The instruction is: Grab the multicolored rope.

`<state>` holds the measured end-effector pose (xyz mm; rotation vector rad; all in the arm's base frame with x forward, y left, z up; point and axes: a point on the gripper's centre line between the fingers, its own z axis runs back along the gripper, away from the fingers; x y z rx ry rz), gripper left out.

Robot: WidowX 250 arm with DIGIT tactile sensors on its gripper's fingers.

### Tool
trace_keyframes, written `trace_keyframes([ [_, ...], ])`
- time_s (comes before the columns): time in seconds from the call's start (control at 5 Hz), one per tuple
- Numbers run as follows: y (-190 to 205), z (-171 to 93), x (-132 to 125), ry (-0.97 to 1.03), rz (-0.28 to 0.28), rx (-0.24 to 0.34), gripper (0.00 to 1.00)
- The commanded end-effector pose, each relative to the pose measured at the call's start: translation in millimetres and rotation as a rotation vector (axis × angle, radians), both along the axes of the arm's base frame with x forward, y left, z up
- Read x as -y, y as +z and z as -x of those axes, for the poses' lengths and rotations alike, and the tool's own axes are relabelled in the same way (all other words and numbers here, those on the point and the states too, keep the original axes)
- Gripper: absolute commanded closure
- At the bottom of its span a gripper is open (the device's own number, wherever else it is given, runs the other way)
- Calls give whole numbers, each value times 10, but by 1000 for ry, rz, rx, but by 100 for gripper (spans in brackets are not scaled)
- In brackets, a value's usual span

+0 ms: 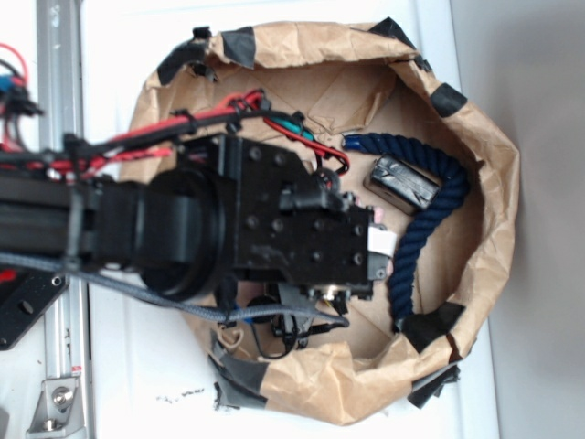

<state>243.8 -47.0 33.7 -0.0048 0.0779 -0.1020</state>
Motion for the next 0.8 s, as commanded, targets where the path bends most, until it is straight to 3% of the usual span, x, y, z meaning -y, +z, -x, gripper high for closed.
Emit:
trace_keyframes([
  [0.0, 1054, -65, -332, 37, 82, 231, 100],
  [0.2, 1420, -52, -438, 50, 4, 243, 100],
  [0.4, 1464, -21, -511, 77, -12, 244, 100],
  [0.6, 1431, -31, -536, 92, 17, 234, 100],
])
